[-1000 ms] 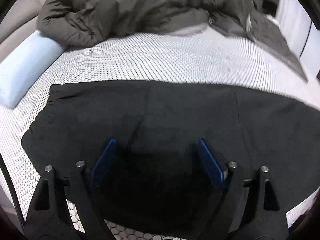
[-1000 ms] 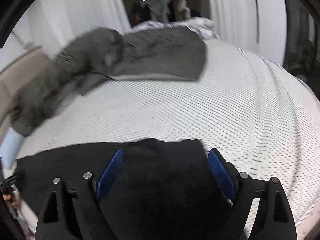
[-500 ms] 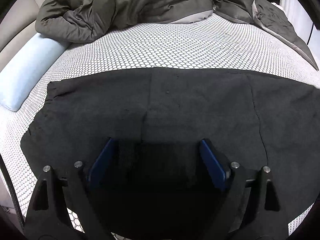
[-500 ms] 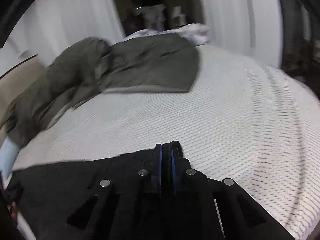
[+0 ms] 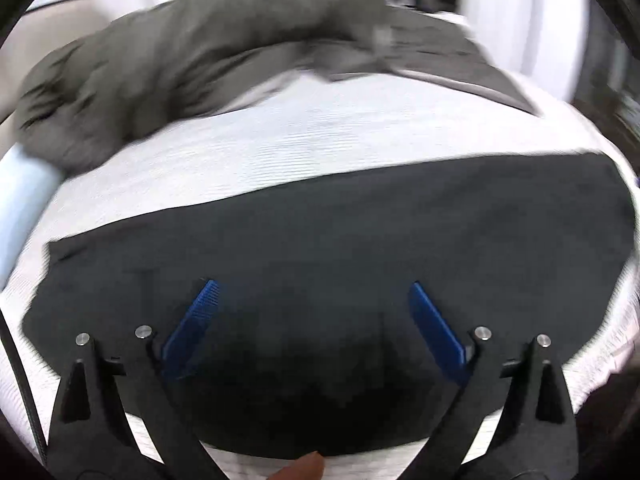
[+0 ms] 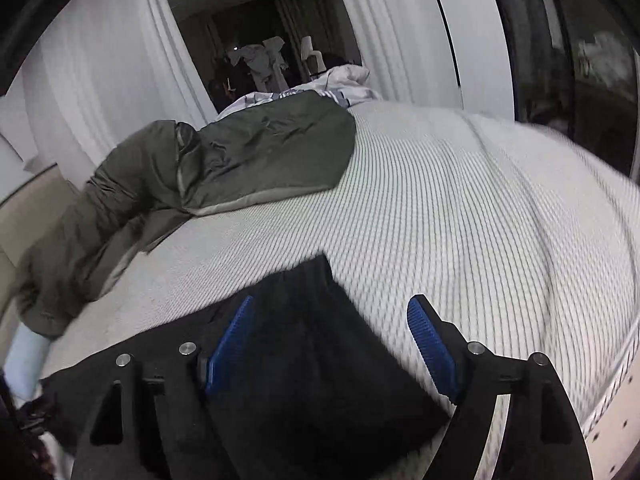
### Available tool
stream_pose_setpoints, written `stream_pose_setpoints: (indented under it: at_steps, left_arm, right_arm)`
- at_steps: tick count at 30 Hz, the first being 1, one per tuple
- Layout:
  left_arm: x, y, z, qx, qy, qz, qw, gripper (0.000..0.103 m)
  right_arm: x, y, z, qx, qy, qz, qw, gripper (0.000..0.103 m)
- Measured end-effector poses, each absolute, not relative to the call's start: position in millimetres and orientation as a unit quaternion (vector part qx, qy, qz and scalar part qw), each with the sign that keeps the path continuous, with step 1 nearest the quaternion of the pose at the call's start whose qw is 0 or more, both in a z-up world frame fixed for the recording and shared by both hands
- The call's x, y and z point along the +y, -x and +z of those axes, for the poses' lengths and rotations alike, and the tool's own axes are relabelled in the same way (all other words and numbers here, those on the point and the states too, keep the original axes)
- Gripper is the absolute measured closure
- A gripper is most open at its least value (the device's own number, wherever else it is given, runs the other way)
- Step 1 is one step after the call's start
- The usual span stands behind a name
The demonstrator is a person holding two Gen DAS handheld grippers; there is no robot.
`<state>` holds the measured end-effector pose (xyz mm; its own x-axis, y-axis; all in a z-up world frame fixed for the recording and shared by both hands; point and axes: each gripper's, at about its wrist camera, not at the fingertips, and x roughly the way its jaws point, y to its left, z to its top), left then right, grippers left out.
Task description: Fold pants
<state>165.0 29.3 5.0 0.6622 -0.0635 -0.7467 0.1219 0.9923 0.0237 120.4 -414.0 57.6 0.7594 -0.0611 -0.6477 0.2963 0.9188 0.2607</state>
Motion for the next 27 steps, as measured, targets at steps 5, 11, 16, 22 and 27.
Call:
stream_pose_setpoints:
  at_steps: [5,11,16,22,27]
  left_arm:
    - [-49.3,-144.5,2.8,0.399,-0.066,-0.143,0.903,0.006]
    - [-118.9,-120.8,-7.2,0.394,-0.105,-0.209,0.889,0.001]
    - [-168.8,-115.0,-29.0,0.411,-0.172,-0.237,0.864,0.001]
    - [-154.3,-129.7,-35.3,0.44,-0.118,-0.218,0.863,0.001]
    - [-128.8,-122.0,-25.8,0.436,-0.111,-0.222,0.865,0.001]
  right_arm:
    - [-410.1,-66.9,46.4,0.342,-0.222,-0.027,0.913,0.023]
    - [-387.0,-46.5,-1.2,0.448,-0.26,0.106,0.849,0.023]
    - [-359.0,-68.3,-11.2,0.45,-0.274,0.168,0.833,0.023]
    - [-365.6,-83.5,21.2,0.35,-0.32,0.148,0.868,0.024]
    - [-349.0,-74.9,20.8,0.39,-0.297,0.144,0.86,0.023]
